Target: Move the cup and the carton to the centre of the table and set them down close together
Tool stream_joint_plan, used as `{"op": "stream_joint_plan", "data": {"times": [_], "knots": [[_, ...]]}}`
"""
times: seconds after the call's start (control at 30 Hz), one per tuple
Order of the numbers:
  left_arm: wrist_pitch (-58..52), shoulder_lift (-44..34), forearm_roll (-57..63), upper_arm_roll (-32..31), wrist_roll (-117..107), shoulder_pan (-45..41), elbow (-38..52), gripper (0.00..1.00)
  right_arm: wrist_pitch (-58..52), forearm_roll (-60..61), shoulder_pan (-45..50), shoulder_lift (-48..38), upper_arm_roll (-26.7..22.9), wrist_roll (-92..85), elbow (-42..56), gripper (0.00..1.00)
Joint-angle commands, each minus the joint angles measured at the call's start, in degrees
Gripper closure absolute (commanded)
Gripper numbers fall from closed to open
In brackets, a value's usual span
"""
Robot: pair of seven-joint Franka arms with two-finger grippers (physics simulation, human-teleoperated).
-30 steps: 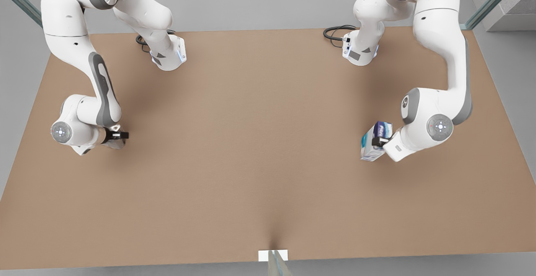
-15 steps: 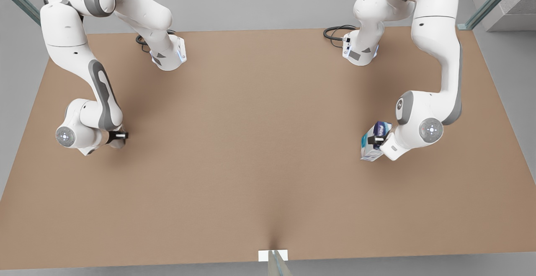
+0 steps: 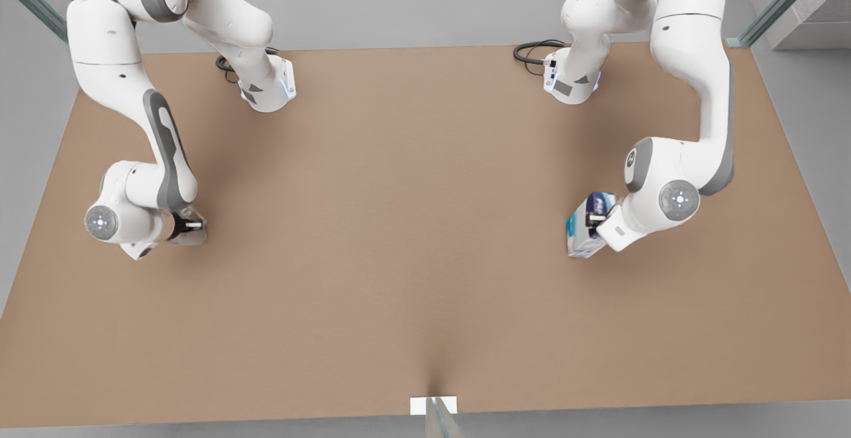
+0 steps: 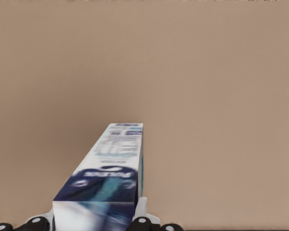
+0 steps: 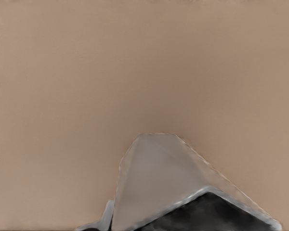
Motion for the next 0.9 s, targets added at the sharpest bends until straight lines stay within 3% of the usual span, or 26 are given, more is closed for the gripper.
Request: {"op": "stream_joint_plan", "data": {"times": [0.0, 0.07, 0.1, 0.23, 0.33, 0.5, 0.53, 0.67, 0.7, 0.73, 0.77, 0.87], "knots": [[-0.2, 0.0, -2.0, -0.1, 0.4, -0.1, 0.2, 0.5, -0.1, -0.6, 0.0, 0.1, 1.0, 0.5, 0.3, 0.79], [-0.9, -0.2, 2.3, -1.2, 7.2, 0.0, 2.7, 0.5, -0.3, -0.1, 3.7, 0.6, 4.1, 1.1, 3.5, 0.79], [-1.8, -0.2, 6.7, -3.7, 12.5, 0.0, 4.8, 0.5, -0.4, 1.9, 8.9, 1.7, 4.1, 1.1, 6.7, 0.79], [-0.8, -0.7, 12.3, -3.9, 35.7, 0.7, 6.6, 0.49, 0.0, 6.7, 28.0, 11.5, 1.8, 5.2, 22.8, 0.79], [0.3, -1.8, 13.2, -4.0, 55.7, 0.1, 6.8, 0.48, -0.2, 20.0, 49.1, 20.9, -14.2, 8.2, 38.6, 0.79], [-0.4, -4.8, 23.7, -14.5, 64.6, 0.1, 5.7, 0.48, 0.8, 38.5, 65.0, 31.9, -33.0, 9.5, 51.0, 0.78], [-0.4, -4.8, 24.7, -15.1, 65.1, 0.0, 5.7, 0.48, 2.6, 40.8, 66.2, 34.1, -35.4, 9.5, 52.9, 0.78], [1.8, -4.0, 29.9, -16.1, 65.5, 0.1, 4.0, 0.48, 9.2, 40.8, 68.6, 39.1, -35.7, 12.6, 56.7, 0.73], [1.8, -3.8, 29.9, -16.1, 65.3, 0.2, 3.9, 0.48, 9.6, 40.8, 69.0, 39.3, -36.1, 12.6, 56.7, 0.59], [1.8, -3.8, 29.9, -16.2, 65.1, 0.1, 4.0, 0.48, 10.0, 40.8, 69.3, 39.8, -36.1, 12.5, 56.7, 0.25], [1.8, -3.9, 29.9, -16.2, 65.1, 0.1, 4.0, 0.48, 10.9, 40.8, 69.3, 39.9, -36.1, 12.5, 56.8, 0.01], [1.8, -3.8, 29.8, -16.7, 65.0, -0.1, 4.3, 0.48, 11.4, 40.8, 69.3, 40.1, -36.1, 12.4, 56.8, 0.0]]}}
